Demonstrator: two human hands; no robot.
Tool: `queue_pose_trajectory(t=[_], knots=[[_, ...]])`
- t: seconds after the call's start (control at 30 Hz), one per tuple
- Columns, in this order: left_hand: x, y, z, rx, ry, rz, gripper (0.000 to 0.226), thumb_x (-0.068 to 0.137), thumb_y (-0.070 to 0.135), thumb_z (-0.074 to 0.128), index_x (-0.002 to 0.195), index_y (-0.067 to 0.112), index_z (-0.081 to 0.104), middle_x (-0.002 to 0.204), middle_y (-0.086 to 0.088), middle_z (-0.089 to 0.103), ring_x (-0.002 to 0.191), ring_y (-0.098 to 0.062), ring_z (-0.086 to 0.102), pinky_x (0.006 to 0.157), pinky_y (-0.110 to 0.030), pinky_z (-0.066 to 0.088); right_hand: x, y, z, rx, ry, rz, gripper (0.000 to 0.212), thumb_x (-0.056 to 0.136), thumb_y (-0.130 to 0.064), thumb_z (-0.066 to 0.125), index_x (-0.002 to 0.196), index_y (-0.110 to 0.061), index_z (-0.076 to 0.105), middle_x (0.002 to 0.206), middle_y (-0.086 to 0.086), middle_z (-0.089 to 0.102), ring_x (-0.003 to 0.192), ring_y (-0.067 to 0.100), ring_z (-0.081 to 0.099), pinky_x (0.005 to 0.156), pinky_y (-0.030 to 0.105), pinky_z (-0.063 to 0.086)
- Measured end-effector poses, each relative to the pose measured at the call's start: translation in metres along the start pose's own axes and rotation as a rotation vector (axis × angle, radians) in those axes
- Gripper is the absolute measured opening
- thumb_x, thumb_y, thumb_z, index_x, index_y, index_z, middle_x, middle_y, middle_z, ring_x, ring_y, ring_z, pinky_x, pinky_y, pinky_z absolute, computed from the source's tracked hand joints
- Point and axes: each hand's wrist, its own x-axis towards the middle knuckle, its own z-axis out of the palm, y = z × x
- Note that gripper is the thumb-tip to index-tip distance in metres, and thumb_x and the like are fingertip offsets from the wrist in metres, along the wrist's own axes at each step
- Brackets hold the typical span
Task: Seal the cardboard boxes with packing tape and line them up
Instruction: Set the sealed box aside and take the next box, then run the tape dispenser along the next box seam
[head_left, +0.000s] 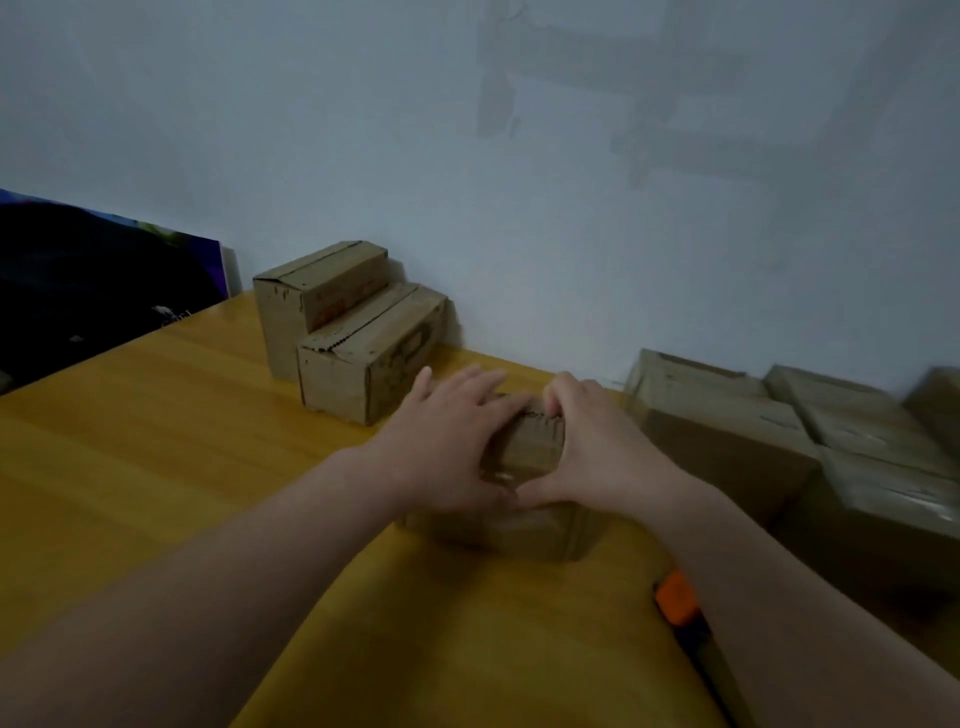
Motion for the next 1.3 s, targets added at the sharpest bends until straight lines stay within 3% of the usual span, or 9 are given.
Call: queue_pose_trajectory(t=[0.13, 0.33, 0.43, 0.67, 0.83, 0.93, 1.03, 1.2, 1.3], knots=[[-0.035, 0.039, 0.002, 0.042, -0.177, 0.063, 0.108, 0.073, 0.068, 0.062, 0.15, 0.038, -0.007, 0.161, 0.003, -0.003, 0.147, -0.019, -0.005, 0.117, -0.054, -0.004, -0.067, -0.001, 0.006, 0.107, -0.039, -0.028, 0.067, 0.051, -0.041, 0.089, 0.087, -0.033, 0.034, 0.1, -0.016, 0.037, 0.09, 0.004, 0.042, 0.065, 0.025, 0.036], [-0.067, 0.068, 0.013, 0.07, -0.155, 0.104, 0.099, 0.077, 0.072, 0.053, 0.147, 0.044, -0.011, 0.158, 0.005, 0.004, 0.146, -0.019, 0.003, 0.117, -0.055, -0.001, -0.141, 0.014, 0.001, 0.295, -0.009, 0.045, 0.065, 0.063, -0.053, 0.082, 0.109, -0.038, 0.039, 0.112, -0.022, 0.041, 0.1, 0.002, 0.048, 0.071, 0.017, 0.042], [-0.068, 0.069, 0.016, 0.062, -0.147, 0.083, 0.096, 0.077, 0.075, 0.05, 0.146, 0.048, -0.011, 0.159, 0.005, 0.002, 0.146, -0.021, 0.0, 0.117, -0.053, -0.004, -0.166, 0.035, 0.0, 0.213, 0.109, 0.228, 0.057, 0.075, -0.054, 0.07, 0.12, -0.039, 0.039, 0.116, -0.018, 0.04, 0.105, 0.004, 0.043, 0.073, 0.014, 0.035], [-0.064, 0.07, 0.017, 0.051, -0.14, 0.066, 0.096, 0.072, 0.079, 0.049, 0.146, 0.051, -0.006, 0.159, 0.004, 0.008, 0.145, -0.022, 0.007, 0.117, -0.052, 0.0, -0.199, 0.07, 0.028, -0.126, 0.154, 0.575, 0.057, 0.081, -0.039, 0.072, 0.124, -0.031, 0.036, 0.097, -0.01, 0.049, 0.091, 0.013, 0.055, 0.074, 0.028, 0.049], [-0.068, 0.073, 0.014, 0.06, -0.139, 0.078, 0.098, 0.073, 0.077, 0.051, 0.148, 0.046, -0.004, 0.157, 0.006, 0.011, 0.143, -0.022, 0.011, 0.117, -0.052, 0.002, -0.202, 0.07, 0.03, -0.193, 0.196, 0.544, 0.041, 0.087, -0.036, 0.066, 0.119, -0.025, 0.044, 0.089, -0.011, 0.048, 0.092, 0.014, 0.054, 0.078, 0.028, 0.049], [-0.071, 0.085, 0.012, 0.047, -0.165, 0.108, 0.106, 0.073, 0.076, 0.053, 0.151, 0.034, -0.004, 0.158, 0.008, 0.009, 0.144, -0.02, 0.008, 0.118, -0.051, 0.001, -0.2, 0.073, 0.019, -0.021, 0.284, 0.453, 0.047, 0.088, -0.03, 0.065, 0.131, -0.022, 0.049, 0.104, -0.006, 0.055, 0.094, 0.014, 0.054, 0.074, 0.028, 0.047], [-0.074, 0.105, 0.012, 0.043, -0.211, 0.153, 0.109, 0.076, 0.074, 0.052, 0.152, 0.024, -0.008, 0.16, 0.007, 0.0, 0.146, -0.019, 0.001, 0.118, -0.049, -0.004, -0.199, 0.061, -0.007, 0.26, 0.418, 0.379, 0.047, 0.091, -0.026, 0.062, 0.136, -0.027, 0.048, 0.1, -0.012, 0.055, 0.084, 0.008, 0.055, 0.065, 0.027, 0.049], [-0.075, 0.125, 0.012, 0.074, -0.265, 0.201, 0.11, 0.079, 0.074, 0.046, 0.152, 0.016, -0.013, 0.161, 0.001, -0.007, 0.147, -0.019, -0.005, 0.117, -0.051, -0.007, -0.206, 0.031, -0.056, 0.512, 0.64, 0.264, 0.036, 0.087, -0.026, 0.066, 0.121, -0.031, 0.057, 0.097, -0.02, 0.055, 0.083, 0.006, 0.06, 0.065, 0.033, 0.054], [-0.073, 0.125, 0.013, 0.067, -0.298, 0.201, 0.111, 0.08, 0.075, 0.045, 0.151, 0.015, -0.015, 0.16, -0.001, -0.012, 0.147, -0.019, -0.009, 0.116, -0.051, -0.009, -0.206, 0.014, -0.083, 0.685, 0.584, 0.238, 0.029, 0.085, -0.028, 0.069, 0.112, -0.034, 0.061, 0.095, -0.017, 0.058, 0.073, 0.005, 0.066, 0.055, 0.022, 0.053]])
